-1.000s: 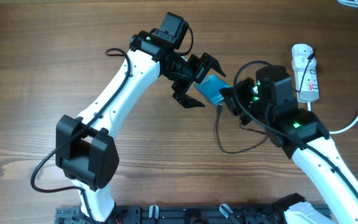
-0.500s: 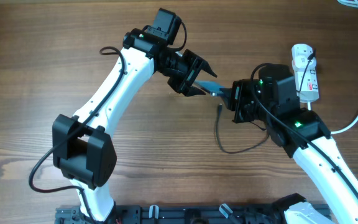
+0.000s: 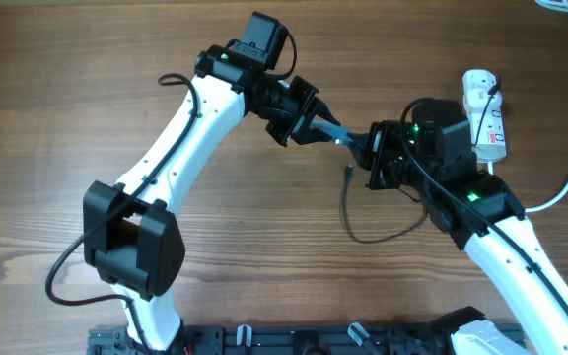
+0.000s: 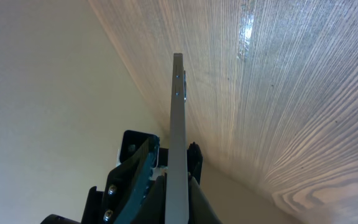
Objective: Plug charger to phone and switch on socket
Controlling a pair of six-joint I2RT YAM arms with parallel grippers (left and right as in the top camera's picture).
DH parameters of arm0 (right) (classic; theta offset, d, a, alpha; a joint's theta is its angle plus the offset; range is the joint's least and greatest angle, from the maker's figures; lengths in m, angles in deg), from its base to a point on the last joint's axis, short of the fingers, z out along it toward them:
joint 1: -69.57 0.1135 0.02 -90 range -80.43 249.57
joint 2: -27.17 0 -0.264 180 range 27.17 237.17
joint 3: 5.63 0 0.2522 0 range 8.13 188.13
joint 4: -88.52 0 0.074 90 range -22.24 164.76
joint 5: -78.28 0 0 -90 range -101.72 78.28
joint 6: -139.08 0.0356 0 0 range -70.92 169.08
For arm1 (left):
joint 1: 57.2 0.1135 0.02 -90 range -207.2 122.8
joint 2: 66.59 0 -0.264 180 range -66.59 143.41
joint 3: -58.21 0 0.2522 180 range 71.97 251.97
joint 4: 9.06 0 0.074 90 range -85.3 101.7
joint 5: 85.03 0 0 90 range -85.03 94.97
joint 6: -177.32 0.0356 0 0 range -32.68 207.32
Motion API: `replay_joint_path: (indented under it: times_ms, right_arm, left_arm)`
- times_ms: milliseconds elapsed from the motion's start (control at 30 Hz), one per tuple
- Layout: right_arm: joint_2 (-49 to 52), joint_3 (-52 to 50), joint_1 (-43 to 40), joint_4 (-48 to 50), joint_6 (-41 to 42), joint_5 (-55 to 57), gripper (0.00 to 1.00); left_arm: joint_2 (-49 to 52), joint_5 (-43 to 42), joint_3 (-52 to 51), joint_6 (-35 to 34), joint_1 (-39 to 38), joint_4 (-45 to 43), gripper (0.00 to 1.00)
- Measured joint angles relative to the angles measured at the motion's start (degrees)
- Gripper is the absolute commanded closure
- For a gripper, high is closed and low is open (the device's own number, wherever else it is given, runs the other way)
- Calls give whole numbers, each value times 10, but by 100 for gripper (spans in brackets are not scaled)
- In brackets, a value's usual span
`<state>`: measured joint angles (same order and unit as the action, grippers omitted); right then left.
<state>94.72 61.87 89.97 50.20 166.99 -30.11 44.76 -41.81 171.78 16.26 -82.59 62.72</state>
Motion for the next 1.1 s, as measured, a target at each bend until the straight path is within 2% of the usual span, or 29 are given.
replay_joint_path:
  times_ms: [133, 433, 533, 733, 800, 867, 933, 1000, 1100]
  right_arm:
    - [0, 0, 0, 2, 2, 0, 96]
    - [0, 0, -2, 11, 4, -5, 95]
    - [0, 0, -3, 13, 4, -9, 96]
    - [0, 0, -6, 15, 10, -12, 95]
    - [0, 0, -6, 14, 10, -13, 89]
    - [0, 0, -6, 12, 8, -15, 81]
    - [0, 0, -6, 7, -4, -26, 69]
    - [0, 0, -5, 8, -27, -36, 46]
    - [0, 0, -4, 9, -67, -41, 22]
  left_arm:
    - [0, 0, 0, 0, 0, 0, 75]
    - [0, 2, 0, 0, 0, -8, 76]
    - [0, 2, 0, 0, 0, -9, 82]
    - [0, -5, 0, -4, 1, -12, 81]
    - [0, -5, 0, -4, 1, -12, 85]
    - [0, -5, 0, -6, 1, -13, 96]
    - [0, -9, 0, -13, 2, -19, 96]
    - [0, -11, 0, -12, 2, -18, 96]
    - [0, -11, 0, -10, 1, -17, 96]
